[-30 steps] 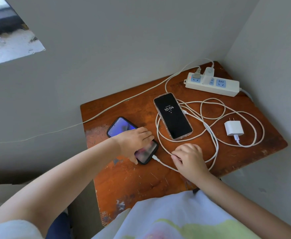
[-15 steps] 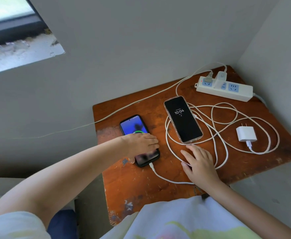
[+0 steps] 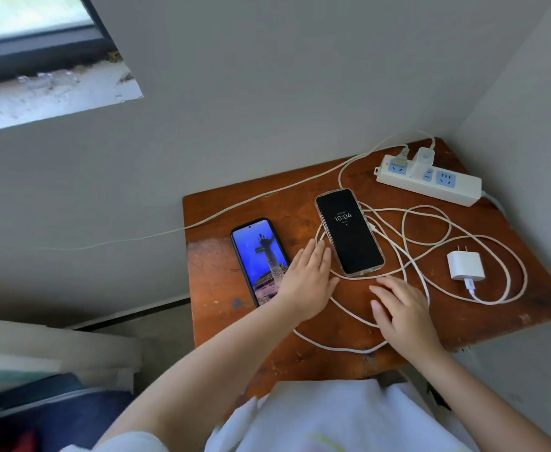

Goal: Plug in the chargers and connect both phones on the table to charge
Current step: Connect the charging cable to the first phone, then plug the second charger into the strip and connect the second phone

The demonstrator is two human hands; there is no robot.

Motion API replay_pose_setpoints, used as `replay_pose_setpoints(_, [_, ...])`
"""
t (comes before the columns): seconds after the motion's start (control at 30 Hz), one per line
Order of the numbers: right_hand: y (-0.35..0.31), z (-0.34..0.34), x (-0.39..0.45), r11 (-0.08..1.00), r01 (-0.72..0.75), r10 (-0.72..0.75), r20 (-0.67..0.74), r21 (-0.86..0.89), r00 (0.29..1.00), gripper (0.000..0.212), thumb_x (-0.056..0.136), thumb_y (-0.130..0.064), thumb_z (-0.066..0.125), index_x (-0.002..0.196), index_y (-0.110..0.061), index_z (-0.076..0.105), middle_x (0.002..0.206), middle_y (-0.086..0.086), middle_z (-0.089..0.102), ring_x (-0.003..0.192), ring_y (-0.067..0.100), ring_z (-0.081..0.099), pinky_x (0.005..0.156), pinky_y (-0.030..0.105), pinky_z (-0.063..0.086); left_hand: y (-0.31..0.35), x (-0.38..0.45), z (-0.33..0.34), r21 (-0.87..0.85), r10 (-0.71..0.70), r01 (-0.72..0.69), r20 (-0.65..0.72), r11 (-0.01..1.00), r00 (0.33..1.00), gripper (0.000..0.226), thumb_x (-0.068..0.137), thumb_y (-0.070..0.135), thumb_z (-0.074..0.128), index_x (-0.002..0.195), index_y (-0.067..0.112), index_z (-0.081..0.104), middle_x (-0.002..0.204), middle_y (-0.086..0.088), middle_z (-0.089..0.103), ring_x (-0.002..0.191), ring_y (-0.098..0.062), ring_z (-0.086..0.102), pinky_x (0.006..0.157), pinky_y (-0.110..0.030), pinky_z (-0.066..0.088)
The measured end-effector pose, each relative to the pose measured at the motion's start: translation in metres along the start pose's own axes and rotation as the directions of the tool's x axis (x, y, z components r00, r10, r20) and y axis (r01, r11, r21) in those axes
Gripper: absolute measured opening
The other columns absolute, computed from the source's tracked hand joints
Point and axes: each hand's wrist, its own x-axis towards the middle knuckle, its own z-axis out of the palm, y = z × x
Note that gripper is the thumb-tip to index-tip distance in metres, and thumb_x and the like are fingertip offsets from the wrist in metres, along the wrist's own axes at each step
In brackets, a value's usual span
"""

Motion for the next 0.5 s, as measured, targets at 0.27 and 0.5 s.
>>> replay_pose_setpoints(0.27, [0.041, -0.009, 0.002, 0.958, -0.201, 0.241, 0.193, -0.205, 0.951, 0.039, 0.089, -0.017, 0.057, 0.127, -0.007, 0.052, 0.14, 0.018, 0.045, 0.133, 0.035, 0.035, 0.108, 0.053, 0.028, 0.024, 0.045, 0.016, -0.137, -0.213, 0.196, -0.127, 0.971, 0.969, 0.06, 0.097, 0.039, 0.02, 0.142, 0.008, -0.004, 0.154, -0.011, -0.008, 0.139, -0.023, -0.014, 0.106, -0.031, -0.011])
replay_pose_setpoints(0.5, [0.05, -0.024, 0.011, 0.974, -0.171, 0.212, 0.323, -0.15, 0.922, 0.039, 0.095, -0.029, 0.046, 0.133, -0.019, 0.046, 0.144, 0.005, 0.042, 0.135, 0.023, 0.031, 0.112, 0.039, 0.025, 0.022, 0.056, 0.024, -0.179, -0.318, 0.287, -0.18, 0.941, 0.931, 0.064, 0.095, 0.045, 0.022, 0.143, 0.01, -0.002, 0.154, -0.01, -0.005, 0.141, -0.022, -0.01, 0.107, -0.03, -0.011])
